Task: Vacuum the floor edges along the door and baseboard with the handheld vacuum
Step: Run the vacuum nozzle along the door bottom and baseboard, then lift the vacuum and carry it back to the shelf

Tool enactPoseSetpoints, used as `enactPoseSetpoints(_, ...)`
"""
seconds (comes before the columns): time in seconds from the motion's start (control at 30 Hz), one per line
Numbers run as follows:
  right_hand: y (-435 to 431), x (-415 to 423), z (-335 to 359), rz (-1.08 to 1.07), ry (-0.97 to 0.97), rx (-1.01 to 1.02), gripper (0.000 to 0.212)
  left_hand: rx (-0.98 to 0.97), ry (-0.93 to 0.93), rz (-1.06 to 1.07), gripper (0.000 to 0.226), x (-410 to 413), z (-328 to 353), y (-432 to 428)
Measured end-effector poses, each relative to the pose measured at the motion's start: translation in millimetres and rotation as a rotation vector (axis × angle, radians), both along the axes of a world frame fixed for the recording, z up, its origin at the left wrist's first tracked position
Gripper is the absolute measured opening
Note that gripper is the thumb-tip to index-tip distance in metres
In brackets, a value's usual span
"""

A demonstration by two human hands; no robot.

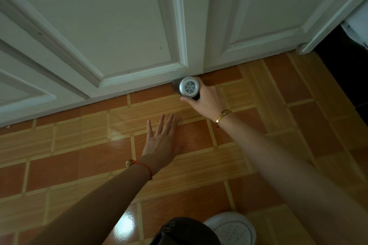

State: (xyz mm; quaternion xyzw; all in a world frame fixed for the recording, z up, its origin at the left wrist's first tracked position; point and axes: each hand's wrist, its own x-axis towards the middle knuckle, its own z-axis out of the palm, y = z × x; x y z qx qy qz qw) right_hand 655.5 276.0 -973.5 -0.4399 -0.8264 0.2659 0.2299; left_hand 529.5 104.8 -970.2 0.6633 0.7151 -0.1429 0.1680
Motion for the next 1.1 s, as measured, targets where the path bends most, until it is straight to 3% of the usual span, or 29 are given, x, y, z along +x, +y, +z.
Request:
enactPoseSetpoints(0.23,22,59,-3,-0.254,0.038,-0.105,0.066,0.034,-0.035,-0.088,0.073,29,5,22)
enactPoseSetpoints(0.33,34,84,3,-0.411,0.146,-0.201,0.064,0.067,-0.083,-0.123,0.07,46,8,34)
enactPoseSetpoints(0.5,38,130,16,-0.589,0.371,-0.451,0.037,0.156,-0.249,-0.128,0.059,73,8,57)
enactPoseSetpoints(0.6,27,160,24,-0.693,0.57,-0.71,0.04,0.199,-0.428,-0.121,0.039,90,7,71)
enactPoseSetpoints(0.73,3,199,33,-0.692,0.818,-1.014,0.041,0.147,-0.702,0.184,0.03,127,13,95)
enactPoseSetpoints(0.9,-30,245,31,-0.692,0.924,-1.121,0.045,-0.003,-1.147,0.5,0.015,179,29,122)
enactPoseSetpoints(1.0,-45,266,32,-0.724,1.016,-1.16,0.048,-0.195,-1.392,0.561,0.035,203,35,130)
enactPoseSetpoints(1.1,-59,285,35,-0.732,1.109,-1.153,0.049,-0.32,-1.492,0.581,0.05,221,33,132)
